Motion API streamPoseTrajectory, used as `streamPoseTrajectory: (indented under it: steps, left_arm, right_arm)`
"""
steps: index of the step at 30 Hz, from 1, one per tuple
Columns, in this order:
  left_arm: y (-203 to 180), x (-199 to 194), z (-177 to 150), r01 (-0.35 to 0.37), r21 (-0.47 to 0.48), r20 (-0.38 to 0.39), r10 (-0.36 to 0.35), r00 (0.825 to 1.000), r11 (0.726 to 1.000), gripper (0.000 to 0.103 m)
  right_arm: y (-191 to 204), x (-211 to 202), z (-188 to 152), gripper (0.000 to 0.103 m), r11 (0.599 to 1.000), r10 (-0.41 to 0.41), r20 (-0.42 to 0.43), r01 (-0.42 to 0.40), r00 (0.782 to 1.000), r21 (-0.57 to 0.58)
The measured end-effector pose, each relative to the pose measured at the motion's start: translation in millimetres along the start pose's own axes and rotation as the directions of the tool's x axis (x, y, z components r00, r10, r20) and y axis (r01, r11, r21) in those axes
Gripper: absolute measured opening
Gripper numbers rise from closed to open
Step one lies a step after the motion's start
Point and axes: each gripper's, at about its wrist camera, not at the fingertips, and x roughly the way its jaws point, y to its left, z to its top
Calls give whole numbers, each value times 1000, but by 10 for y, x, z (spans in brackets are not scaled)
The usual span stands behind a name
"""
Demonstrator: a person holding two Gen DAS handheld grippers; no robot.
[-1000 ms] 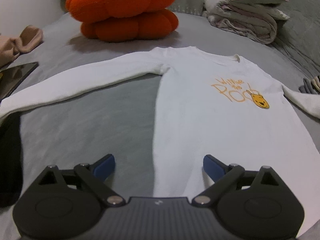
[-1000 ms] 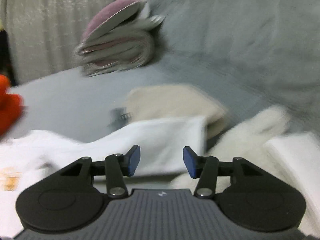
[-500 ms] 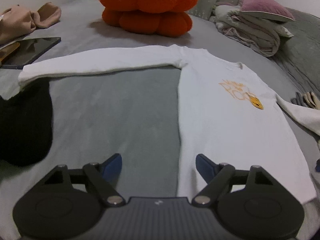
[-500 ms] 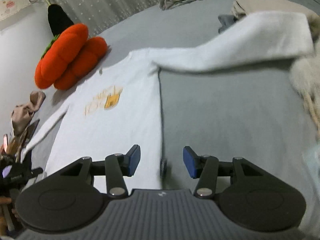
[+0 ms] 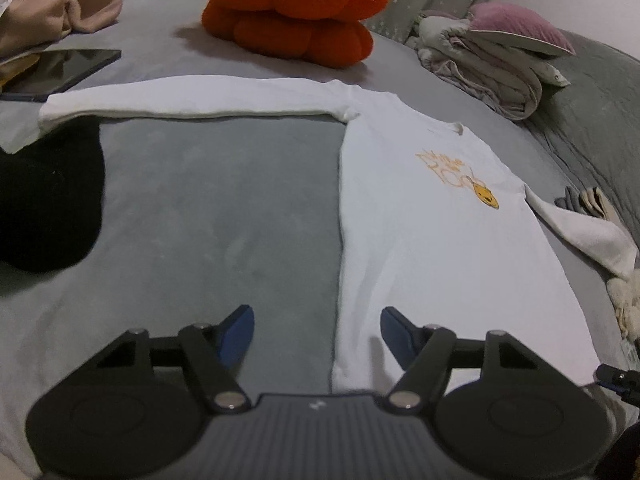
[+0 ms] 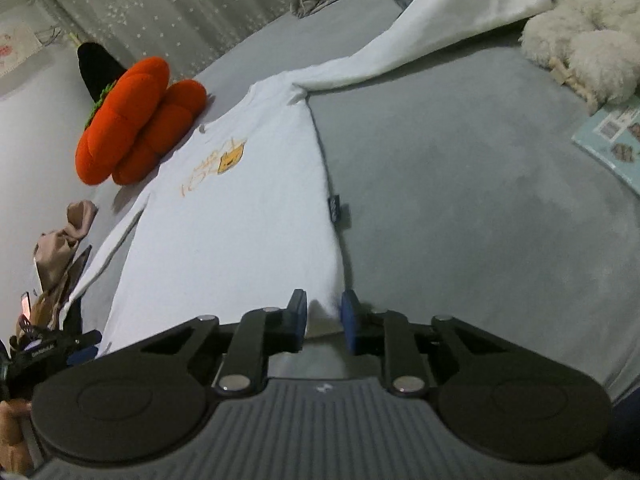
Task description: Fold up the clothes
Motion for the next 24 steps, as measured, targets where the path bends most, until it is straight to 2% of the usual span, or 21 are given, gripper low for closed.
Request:
streamPoseTrajectory:
  steps: [6, 10, 11, 12, 13, 14, 15, 16, 20, 24]
  left_arm:
    - [-4, -28, -42, 8, -7, 13, -8, 1000, 1000, 73]
    - [-112, 12, -76, -27, 53, 22, 26, 999, 998, 74]
    - [-143, 22, -82, -37, 70, 27, 35, 999, 997, 69]
    - [-158, 19, -83, -43, 68, 38, 40, 998, 997, 49]
    - [-154, 22, -76, -28, 62, 33, 26, 999, 998, 37]
    - [-151, 25, -69, -14, 55, 27, 12, 1000, 998, 11]
    - [-130, 42, -63, -2, 42, 12, 1, 1000, 999, 4]
    - [-108, 49, -59, 2, 24, 8, -2, 1000, 1000, 4]
    - [-62, 3, -40, 24, -22, 11, -24, 1000, 999, 3]
    - [-20, -208, 23, 89, -65, 49, -86, 995, 994, 3]
  right_arm:
    - [-11, 23, -41, 24, 1000, -4, 4, 4, 1000, 4]
    - [-15, 51, -37, 24, 1000, -10, 14, 10, 1000, 0]
    - [-17, 58, -37, 24, 1000, -12, 16, 12, 1000, -2]
    - [-18, 65, -36, 24, 1000, -13, 18, 13, 1000, -3]
    - [-19, 72, -35, 23, 1000, -15, 21, 15, 1000, -4]
    - [-20, 77, -33, 23, 1000, -16, 23, 16, 1000, -5]
    - [-20, 72, -32, 20, 1000, -17, 29, 17, 999, -7]
    - [-19, 62, -32, 14, 1000, -18, 39, 18, 999, -9]
    - [-36, 1, -11, 10, 1000, 10, 73, -11, 997, 11]
    - [-51, -104, 20, 9, 997, 57, 111, -62, 992, 42]
